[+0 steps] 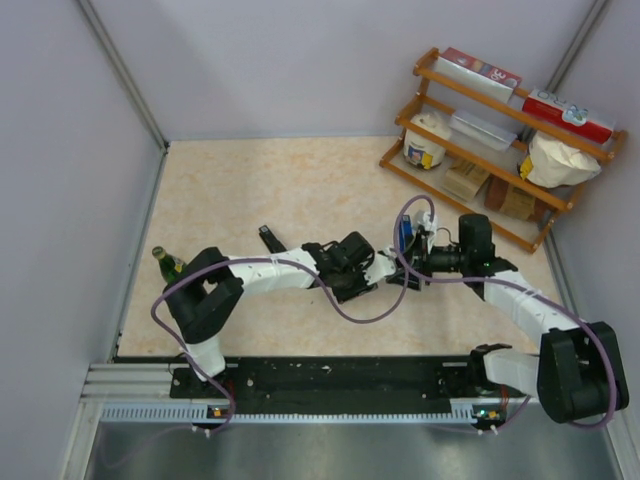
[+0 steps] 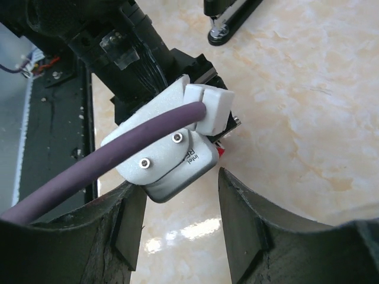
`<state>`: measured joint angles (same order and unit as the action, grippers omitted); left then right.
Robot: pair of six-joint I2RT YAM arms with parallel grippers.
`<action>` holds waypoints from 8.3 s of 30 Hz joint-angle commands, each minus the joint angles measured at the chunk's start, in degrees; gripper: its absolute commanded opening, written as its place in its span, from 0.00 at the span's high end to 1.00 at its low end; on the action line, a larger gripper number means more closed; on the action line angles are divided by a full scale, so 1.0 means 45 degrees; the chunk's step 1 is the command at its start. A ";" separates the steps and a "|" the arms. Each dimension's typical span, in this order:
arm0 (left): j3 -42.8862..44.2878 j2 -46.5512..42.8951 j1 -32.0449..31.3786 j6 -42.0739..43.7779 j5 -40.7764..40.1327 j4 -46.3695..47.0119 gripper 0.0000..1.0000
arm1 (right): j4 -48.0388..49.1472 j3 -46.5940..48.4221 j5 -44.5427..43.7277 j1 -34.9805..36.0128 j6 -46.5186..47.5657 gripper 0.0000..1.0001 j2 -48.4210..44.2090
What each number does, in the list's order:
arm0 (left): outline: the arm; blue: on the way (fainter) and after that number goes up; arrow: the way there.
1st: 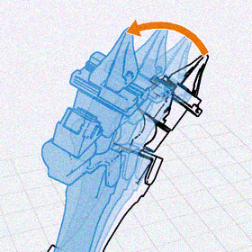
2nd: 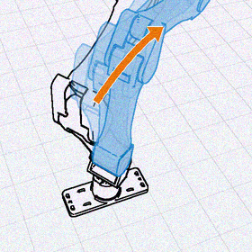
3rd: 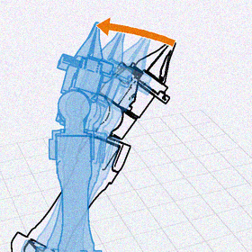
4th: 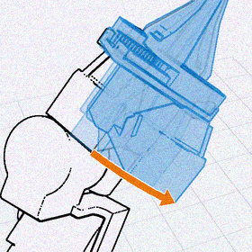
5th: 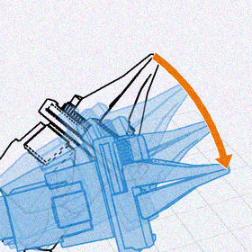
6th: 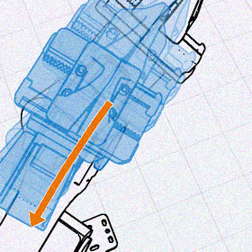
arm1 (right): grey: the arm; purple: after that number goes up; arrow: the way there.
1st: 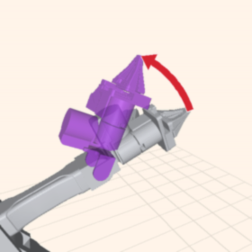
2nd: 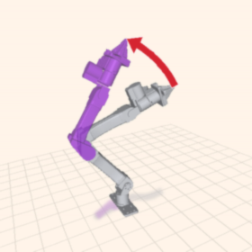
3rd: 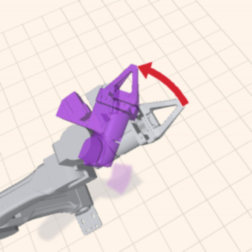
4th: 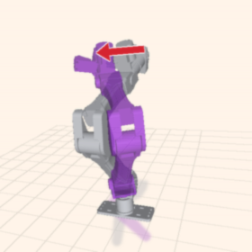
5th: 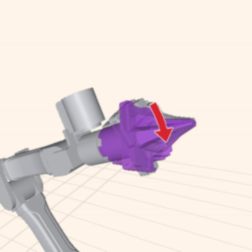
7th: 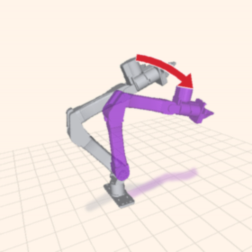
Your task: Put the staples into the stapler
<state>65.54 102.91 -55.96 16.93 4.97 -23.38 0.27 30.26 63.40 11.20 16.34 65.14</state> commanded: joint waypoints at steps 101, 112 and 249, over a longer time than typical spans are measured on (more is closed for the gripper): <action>0.2838 0.2169 0.1694 0.4578 0.3837 -0.2520 0.17 | -0.1486 0.2709 0.0443 -0.0321 -0.1092 0.59 0.2594; 0.2838 0.2619 0.1675 0.4363 0.3699 -0.2657 0.26 | -0.1545 0.2709 0.0775 -0.0907 -0.1131 0.62 0.2340; -0.1204 -0.1776 0.0444 0.0984 0.0926 0.3046 0.51 | -0.3088 0.4779 -0.0299 0.0695 -0.3162 1.00 0.6461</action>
<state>61.25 95.13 -54.04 21.34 9.65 -12.01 -13.32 48.88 63.46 14.15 0.47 95.96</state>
